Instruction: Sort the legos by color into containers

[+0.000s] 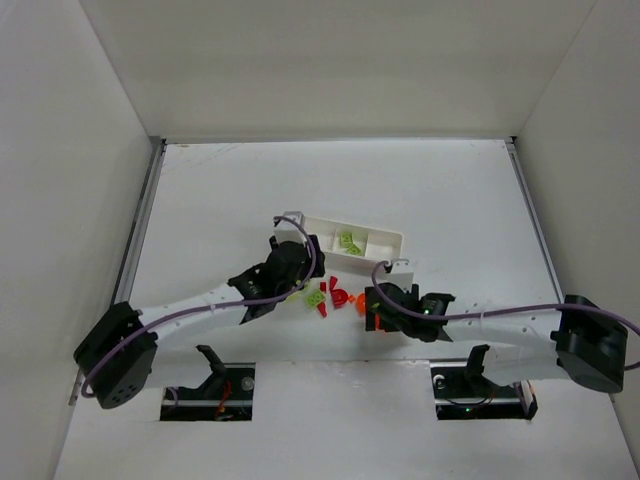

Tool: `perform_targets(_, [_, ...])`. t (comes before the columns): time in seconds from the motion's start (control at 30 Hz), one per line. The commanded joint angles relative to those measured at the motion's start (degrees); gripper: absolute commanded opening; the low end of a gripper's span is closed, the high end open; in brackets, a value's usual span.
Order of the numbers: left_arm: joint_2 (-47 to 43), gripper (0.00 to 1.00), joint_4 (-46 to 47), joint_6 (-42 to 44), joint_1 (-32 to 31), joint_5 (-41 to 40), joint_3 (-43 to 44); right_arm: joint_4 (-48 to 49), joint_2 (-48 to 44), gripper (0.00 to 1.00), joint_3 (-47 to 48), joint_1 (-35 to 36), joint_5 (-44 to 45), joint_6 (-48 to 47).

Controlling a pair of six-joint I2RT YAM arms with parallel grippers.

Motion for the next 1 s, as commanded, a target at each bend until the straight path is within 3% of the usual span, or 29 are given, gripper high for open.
perform_targets(0.0, [-6.43, 0.55, -4.31, -2.38, -1.36, -3.22, -4.78, 0.32, 1.63, 0.82, 2.36, 0.43, -1.29, 0.64])
perform_targets(0.17, [-13.64, 0.58, -12.40, -5.20, -4.09, -5.77, -9.00, 2.08, 4.35, 0.68, 2.88, 0.61, -2.26, 0.11])
perform_targets(0.37, [-18.47, 0.59, -18.03, -8.62, -7.77, -6.22, -11.55, 0.85, 3.92, 0.36, 3.76, 0.70, -0.42, -0.24])
perform_targets(0.6, [-19.19, 0.59, -19.97, -10.91, -11.21, -7.97, -12.44, -3.81, -4.43, 0.34, 7.01, 1.41, 0.11, -2.95])
perform_targets(0.77, [-17.17, 0.57, -19.18, -11.88, -12.70, -8.06, -11.12, 3.03, -5.32, 0.34, 11.14, -9.38, 0.91, -13.05])
perform_targets(0.97, [-14.01, 0.55, -18.65, -14.34, -16.30, -10.78, -10.68, 15.16, 2.49, 0.35, 17.11, -21.97, -1.91, -21.86])
